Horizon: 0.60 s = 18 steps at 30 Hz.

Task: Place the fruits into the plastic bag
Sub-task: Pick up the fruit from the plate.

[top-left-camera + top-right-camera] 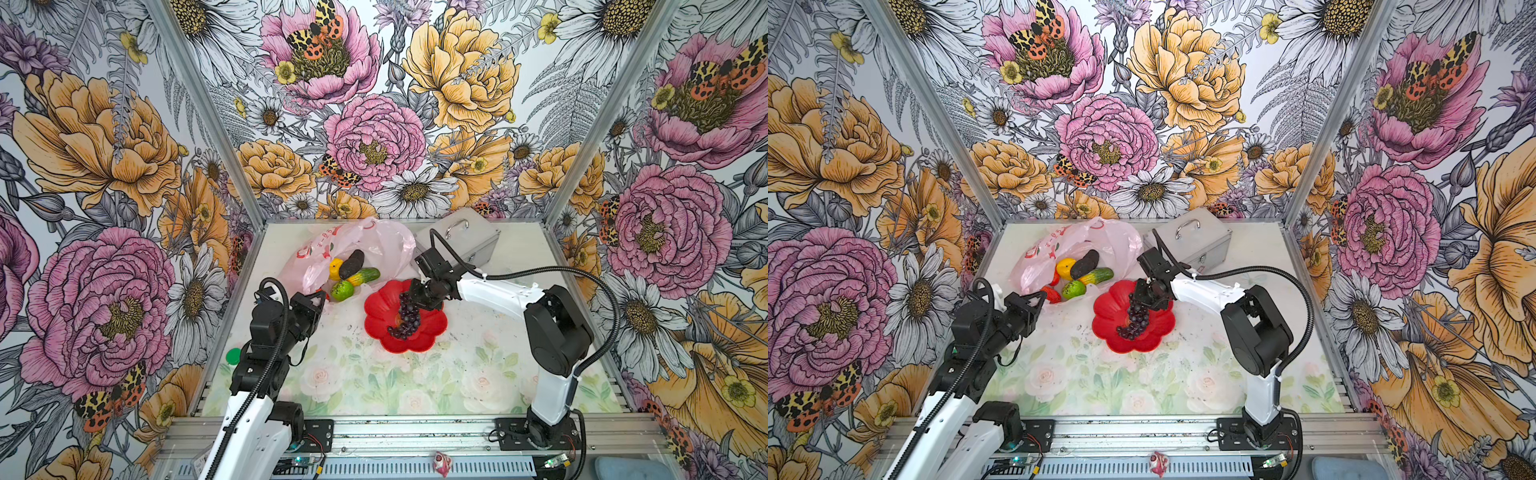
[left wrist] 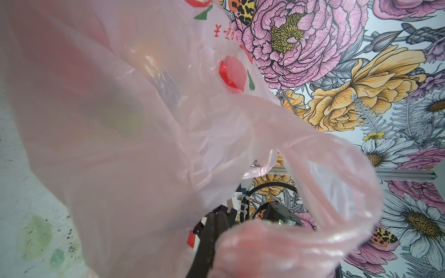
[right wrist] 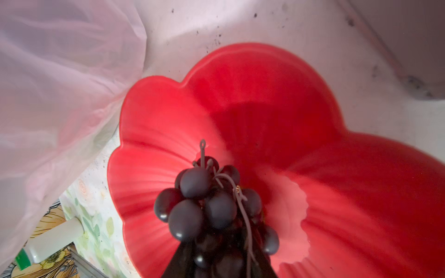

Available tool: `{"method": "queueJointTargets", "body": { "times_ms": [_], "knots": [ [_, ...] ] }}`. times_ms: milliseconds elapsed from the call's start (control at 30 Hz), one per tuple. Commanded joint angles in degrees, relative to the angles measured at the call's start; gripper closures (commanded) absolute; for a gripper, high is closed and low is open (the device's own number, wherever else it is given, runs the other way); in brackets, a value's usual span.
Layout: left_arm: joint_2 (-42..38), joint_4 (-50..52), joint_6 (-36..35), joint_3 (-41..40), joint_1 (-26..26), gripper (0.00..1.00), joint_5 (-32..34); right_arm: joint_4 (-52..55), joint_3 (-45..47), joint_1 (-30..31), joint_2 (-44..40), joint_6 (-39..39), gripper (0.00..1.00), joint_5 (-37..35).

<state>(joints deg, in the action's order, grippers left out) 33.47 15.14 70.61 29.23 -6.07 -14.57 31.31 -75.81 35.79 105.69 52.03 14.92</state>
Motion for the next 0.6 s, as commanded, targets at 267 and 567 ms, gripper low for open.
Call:
{"method": "queueJointTargets", "body": {
  "times_ms": [267,567],
  "knots": [
    [0.22,-1.17,0.13,0.57,0.2,1.0,0.11,-10.91,4.53,-0.99,-10.88,1.41,0.69,5.83],
    [1.78,-2.59,0.06,0.95,-0.94,1.0,0.43,-10.83,1.24,-0.66,-16.02,1.14,0.7,8.92]
  ]
}}
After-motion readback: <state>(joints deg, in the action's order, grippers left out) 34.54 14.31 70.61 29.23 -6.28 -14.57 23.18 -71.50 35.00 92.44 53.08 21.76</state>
